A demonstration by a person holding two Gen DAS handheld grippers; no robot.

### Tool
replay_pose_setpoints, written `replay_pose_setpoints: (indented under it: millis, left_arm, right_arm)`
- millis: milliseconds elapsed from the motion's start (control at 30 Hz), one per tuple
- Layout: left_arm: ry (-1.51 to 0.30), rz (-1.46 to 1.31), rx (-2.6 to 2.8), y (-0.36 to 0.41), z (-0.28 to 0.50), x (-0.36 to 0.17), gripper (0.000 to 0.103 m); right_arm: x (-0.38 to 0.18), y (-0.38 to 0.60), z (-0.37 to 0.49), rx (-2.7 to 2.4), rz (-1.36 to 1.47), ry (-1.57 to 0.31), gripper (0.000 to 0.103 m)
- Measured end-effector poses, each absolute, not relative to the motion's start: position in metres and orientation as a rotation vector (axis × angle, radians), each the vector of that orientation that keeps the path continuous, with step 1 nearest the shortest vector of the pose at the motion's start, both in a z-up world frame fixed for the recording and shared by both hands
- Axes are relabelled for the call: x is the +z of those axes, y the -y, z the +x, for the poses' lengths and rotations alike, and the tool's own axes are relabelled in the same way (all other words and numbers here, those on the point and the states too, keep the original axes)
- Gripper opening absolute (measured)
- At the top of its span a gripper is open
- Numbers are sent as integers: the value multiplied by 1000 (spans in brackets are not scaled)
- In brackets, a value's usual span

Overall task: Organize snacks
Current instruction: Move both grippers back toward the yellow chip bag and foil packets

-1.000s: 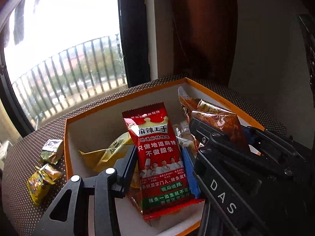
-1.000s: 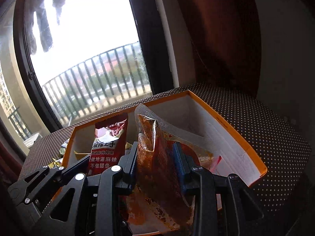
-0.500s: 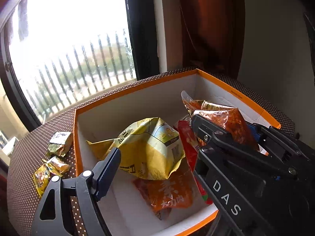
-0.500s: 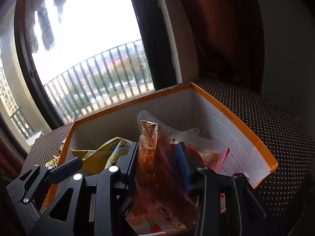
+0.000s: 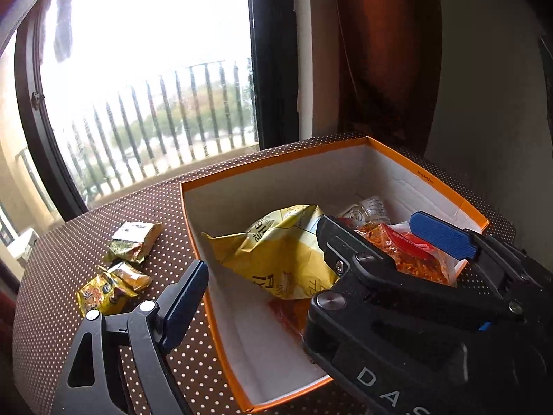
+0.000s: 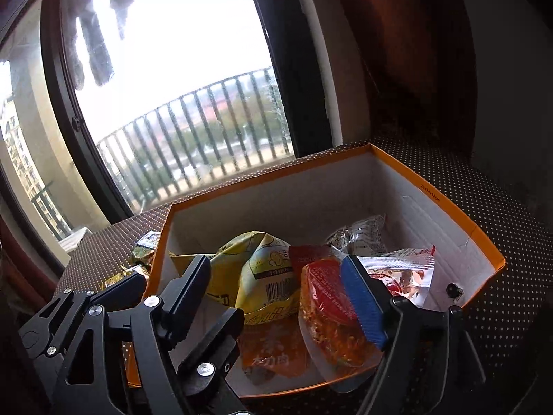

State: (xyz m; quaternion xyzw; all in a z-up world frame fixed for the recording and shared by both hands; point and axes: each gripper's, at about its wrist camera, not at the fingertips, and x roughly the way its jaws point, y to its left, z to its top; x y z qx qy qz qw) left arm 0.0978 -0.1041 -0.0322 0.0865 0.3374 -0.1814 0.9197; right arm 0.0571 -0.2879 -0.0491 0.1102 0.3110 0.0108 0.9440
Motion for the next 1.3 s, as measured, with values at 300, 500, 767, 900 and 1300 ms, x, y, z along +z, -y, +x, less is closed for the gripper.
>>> replay_pose_setpoints:
  millis: [300, 500, 767, 900, 1300]
  left_arm:
    - [-653, 132, -358, 68, 84, -17, 86]
    - [-624, 116, -334, 44, 77, -5, 87]
    - [-612, 83, -277, 7, 77, -1, 88]
    - [-617, 74, -244, -12, 80, -5, 89]
    - [-665, 51, -142, -72, 107, -26, 94]
  right_arm:
    - [-33, 252, 45, 33, 175, -610, 82]
    - [-22, 226, 41, 50, 140, -591, 82]
    - [-16, 187, 45, 94, 94, -592, 82]
    - [-18, 167, 50, 121, 74, -594, 82]
    - [-40, 103, 82, 218, 31, -643, 82]
